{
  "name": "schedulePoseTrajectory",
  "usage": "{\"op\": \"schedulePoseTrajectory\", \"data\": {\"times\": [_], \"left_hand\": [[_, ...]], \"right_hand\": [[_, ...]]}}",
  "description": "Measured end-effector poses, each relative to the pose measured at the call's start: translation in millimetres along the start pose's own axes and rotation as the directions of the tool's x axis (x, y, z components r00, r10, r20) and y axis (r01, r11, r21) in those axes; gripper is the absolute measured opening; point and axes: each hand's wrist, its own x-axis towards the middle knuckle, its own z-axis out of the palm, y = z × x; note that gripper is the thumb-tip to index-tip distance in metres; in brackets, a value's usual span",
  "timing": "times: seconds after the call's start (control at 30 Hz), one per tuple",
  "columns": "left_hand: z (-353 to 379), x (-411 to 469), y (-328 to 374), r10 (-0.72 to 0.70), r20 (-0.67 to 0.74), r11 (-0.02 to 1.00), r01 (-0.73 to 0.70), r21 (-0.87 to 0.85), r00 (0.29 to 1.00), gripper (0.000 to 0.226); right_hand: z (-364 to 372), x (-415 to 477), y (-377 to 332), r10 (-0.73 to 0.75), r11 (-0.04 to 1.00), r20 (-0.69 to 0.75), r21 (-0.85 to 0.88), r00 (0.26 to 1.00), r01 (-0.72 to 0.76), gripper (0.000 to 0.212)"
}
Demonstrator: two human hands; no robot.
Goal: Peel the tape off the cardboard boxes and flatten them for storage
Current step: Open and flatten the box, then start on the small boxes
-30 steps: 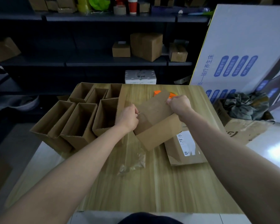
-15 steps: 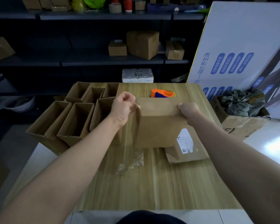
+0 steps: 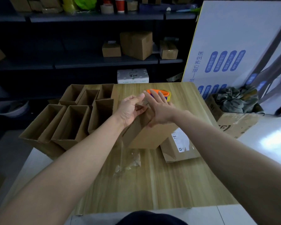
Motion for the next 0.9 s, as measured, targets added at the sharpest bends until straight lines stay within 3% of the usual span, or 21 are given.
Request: {"op": "schedulePoseTrajectory", "data": {"times": [0.17,0.37,0.5,0.6,0.67,0.77,0.9], "left_hand": [[0.1,-1.5,-4.7,0.036,-0.021,0.994,-0.034,0.108,0.999,0.030],[-3.3,-7.2,-13.0,-0.006,-0.026,0.998,0.008,0.060,1.000,0.025],[2.9,-8.0,-13.8,-0.022,-0.038,0.993,0.026,0.115,0.999,0.021],[-6.6,0.0,-8.7,-0.014,-0.132,0.970,0.046,0.239,0.991,0.019],[-13.8,2.9,-11.6,0.006,-0.191,0.881,0.085,0.466,0.982,0.015],[-9.7,-0.9,-25.1,0.014,-0.164,0.717,0.104,0.689,0.986,0.015],[-6.9,0.6,-37.1,0.066,-0.091,0.400,0.057,0.915,0.994,0.016]], "right_hand": [[-4.3,3.4,5.0,-0.045,0.996,0.084,-0.068,0.995,0.051,0.133],[8.4,-0.4,11.6,-0.034,0.985,0.096,0.174,0.995,0.017,0.124],[15.5,-11.5,28.3,0.048,0.956,0.079,0.286,0.996,-0.069,0.117],[16.2,-25.0,55.2,0.150,0.917,0.125,0.352,0.981,-0.185,0.110],[16.3,-32.2,65.3,0.196,0.941,0.162,0.247,0.967,-0.232,0.103],[16.6,-32.6,60.5,0.187,0.978,0.208,0.050,0.960,-0.202,0.100],[17.5,-23.6,41.4,0.143,0.989,0.237,-0.001,0.961,-0.147,0.129]]}}
